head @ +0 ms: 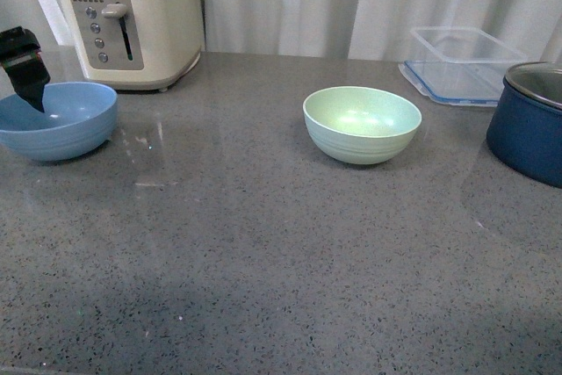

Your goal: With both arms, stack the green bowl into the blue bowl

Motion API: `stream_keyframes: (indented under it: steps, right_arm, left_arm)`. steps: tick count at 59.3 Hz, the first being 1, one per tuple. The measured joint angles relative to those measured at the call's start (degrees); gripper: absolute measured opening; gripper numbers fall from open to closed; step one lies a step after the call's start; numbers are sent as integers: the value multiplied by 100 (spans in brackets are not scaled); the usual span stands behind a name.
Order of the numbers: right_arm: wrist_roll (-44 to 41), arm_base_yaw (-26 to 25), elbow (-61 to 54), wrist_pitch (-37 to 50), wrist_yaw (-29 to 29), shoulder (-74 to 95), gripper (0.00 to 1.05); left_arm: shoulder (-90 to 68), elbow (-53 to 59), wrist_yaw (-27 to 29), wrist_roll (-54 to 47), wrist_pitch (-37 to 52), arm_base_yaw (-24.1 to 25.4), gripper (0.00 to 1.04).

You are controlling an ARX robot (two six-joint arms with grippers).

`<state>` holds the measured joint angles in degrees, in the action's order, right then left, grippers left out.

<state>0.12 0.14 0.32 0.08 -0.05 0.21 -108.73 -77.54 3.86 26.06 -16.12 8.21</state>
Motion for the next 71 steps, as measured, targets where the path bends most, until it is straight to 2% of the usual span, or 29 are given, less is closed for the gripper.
stream_keyframes:
  steps: [9, 11, 12, 18, 37, 53, 71]
  right_arm:
    - [0, 0, 0, 0, 0, 0, 95]
    - [0, 0, 0, 0, -2, 0, 95]
    - [0, 0, 0, 0, 0, 0, 95]
    - [0, 0, 0, 0, 0, 0, 95]
    - [0, 0, 0, 0, 0, 0, 95]
    - [0, 0, 0, 0, 0, 0, 95]
    - [0, 0, 0, 0, -2, 0, 95]
  left_arm:
    - [-245, -120, 26, 15, 15, 4, 98]
    - [-284, -140, 44, 17, 26, 9, 94]
    - [-313, -146, 57, 15, 42, 9, 89]
    - [-341, -146, 48, 15, 98, 15, 74]
    - [-319, -149, -138, -26, 127, -4, 4]
    - [186, -262, -223, 26, -140, -474, 4]
    - [-7, -1058, -127, 304, -387, -1499, 4]
